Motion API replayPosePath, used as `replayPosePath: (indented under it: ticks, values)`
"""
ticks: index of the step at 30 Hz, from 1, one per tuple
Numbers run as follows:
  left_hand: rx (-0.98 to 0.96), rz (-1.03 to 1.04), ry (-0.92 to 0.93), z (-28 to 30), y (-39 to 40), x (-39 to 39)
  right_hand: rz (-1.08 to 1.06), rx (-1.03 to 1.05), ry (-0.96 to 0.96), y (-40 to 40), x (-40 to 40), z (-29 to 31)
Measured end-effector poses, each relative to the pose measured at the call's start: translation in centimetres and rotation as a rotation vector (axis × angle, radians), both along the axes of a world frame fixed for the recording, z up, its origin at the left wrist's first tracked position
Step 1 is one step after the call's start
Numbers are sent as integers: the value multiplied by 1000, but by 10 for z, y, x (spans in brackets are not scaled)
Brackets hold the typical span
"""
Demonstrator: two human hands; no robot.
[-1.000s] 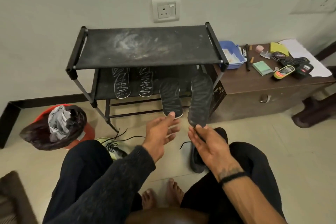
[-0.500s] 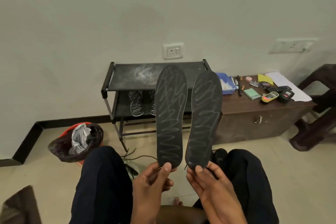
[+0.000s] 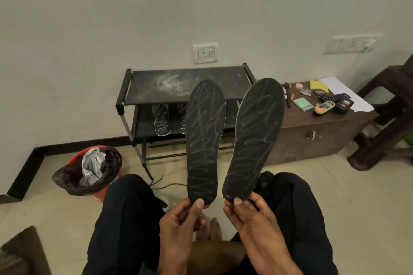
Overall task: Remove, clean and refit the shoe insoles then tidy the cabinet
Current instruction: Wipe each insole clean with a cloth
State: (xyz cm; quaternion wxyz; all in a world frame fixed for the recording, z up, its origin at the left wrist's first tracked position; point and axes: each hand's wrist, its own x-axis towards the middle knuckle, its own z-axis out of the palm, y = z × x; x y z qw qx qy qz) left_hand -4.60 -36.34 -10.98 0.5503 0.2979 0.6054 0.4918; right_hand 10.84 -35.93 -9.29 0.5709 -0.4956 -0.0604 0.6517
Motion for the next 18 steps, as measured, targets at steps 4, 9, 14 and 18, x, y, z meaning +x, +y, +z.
replayPosePath:
  ticks: [4, 9, 14, 18]
  values:
    - [-62, 0, 28, -33, 4, 0, 3, -131, -47, 11, -3, -30]
    - [-197, 40, -29, -71, 23, -3, 12, -318, 21, 39, -8, -72]
    - [-286, 140, 42, -119, 44, 5, -6, -459, -9, 74, -14, -119]
    - [-349, 118, 79, -154, 76, 25, -34, -563, -40, 109, -21, -155]
